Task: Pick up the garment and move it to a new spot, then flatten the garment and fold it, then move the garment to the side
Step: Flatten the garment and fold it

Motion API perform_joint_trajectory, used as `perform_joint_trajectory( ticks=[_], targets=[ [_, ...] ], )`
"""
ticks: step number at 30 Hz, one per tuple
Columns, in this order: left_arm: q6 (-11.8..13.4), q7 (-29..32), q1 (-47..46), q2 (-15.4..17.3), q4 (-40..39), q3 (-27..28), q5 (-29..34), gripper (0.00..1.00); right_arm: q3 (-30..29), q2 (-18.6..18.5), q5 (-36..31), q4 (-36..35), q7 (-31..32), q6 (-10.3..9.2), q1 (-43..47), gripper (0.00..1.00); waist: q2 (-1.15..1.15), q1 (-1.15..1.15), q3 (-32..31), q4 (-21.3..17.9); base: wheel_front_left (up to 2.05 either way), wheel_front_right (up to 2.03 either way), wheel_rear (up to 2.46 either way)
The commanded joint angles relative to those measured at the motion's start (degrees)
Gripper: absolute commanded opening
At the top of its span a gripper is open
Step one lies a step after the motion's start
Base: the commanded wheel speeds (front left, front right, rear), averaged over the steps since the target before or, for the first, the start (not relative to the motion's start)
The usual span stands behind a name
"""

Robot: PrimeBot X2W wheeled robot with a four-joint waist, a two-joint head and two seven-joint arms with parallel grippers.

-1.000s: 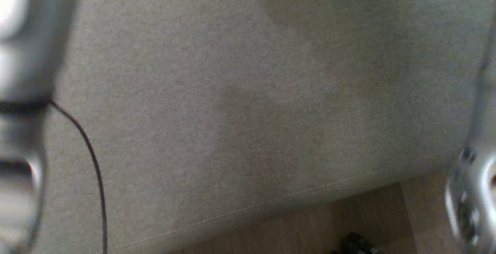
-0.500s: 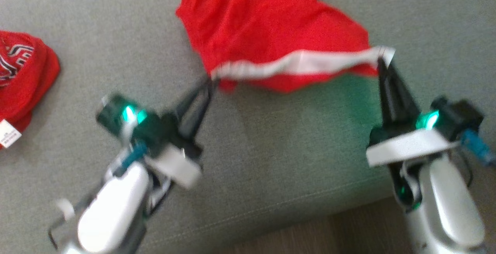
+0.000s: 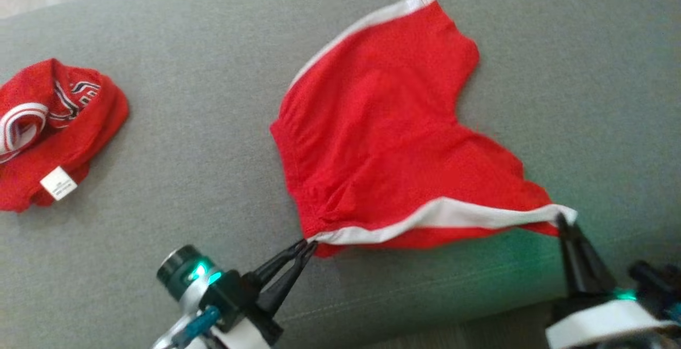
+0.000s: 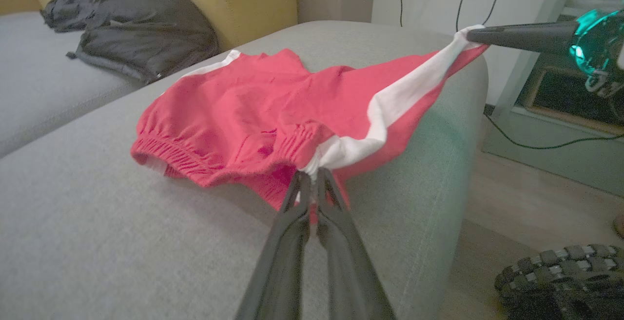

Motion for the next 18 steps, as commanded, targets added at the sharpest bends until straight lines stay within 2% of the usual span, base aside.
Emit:
perform_joint_trajectory(
  ticks=[1,4,8,13,18],
  targets=[
    [0.1,-0.29,0.32,1.32,-2.9,2.53,-2.27,0.0,-0.72,-1.01,1.0,-5.05,1.03,0.41,0.89,0.0,0.0,0.0,-0.78,0.61,0.0,0.0,0.0],
    [0.09,-0.29,2.22,1.2,-5.01,4.48,-5.26,0.0,-3.87,-0.64,0.92,-9.93,2.74,0.41,2.49,0.0,0.0,0.0,-1.2,1.1,0.0,0.0,0.0],
    [0.09,-0.29,1.54,-1.13,-5.93,4.65,-11.98,0.0,-6.5,-0.14,0.26,-12.02,4.33,0.41,-1.11,0.0,0.0,0.0,-1.15,2.29,0.0,0.0,0.0],
    [0.09,-0.29,-3.82,-5.37,-2.45,4.57,-22.59,0.0,-8.43,0.14,-2.48,-8.23,8.24,0.41,-11.0,0.0,0.0,0.0,0.17,4.02,0.0,0.0,0.0],
    [0.09,-0.29,-12.46,-8.22,3.37,1.58,-30.32,0.0,-8.8,-1.62,-7.16,0.04,11.01,0.41,-22.58,0.0,0.0,0.0,2.73,6.09,0.0,0.0,0.0]
  ],
)
